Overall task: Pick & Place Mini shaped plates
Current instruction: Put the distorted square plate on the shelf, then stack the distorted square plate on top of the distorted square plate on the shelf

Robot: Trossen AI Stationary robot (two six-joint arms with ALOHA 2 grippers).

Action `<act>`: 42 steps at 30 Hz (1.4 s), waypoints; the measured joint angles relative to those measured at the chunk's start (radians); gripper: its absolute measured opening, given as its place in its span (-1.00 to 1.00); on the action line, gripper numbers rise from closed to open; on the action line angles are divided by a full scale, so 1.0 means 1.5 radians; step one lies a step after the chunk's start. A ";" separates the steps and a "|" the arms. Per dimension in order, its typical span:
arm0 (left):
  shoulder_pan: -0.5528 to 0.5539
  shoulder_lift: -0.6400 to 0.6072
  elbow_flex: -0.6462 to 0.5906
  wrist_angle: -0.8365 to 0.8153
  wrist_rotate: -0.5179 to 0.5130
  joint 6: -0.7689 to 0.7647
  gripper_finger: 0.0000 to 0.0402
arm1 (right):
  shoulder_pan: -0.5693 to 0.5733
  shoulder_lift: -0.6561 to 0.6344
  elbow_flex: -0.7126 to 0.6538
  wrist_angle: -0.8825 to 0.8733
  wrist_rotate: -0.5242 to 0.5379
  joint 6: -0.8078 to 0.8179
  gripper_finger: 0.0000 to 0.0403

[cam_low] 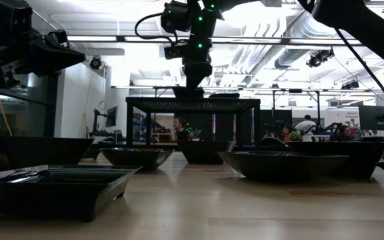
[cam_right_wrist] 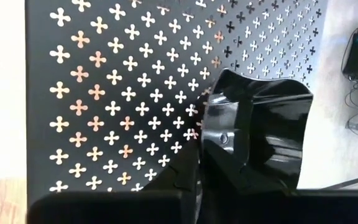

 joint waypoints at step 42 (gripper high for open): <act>0.000 0.000 0.000 0.000 0.000 0.000 -0.99 | 0.124 -0.188 0.000 -0.267 -0.138 0.352 -0.32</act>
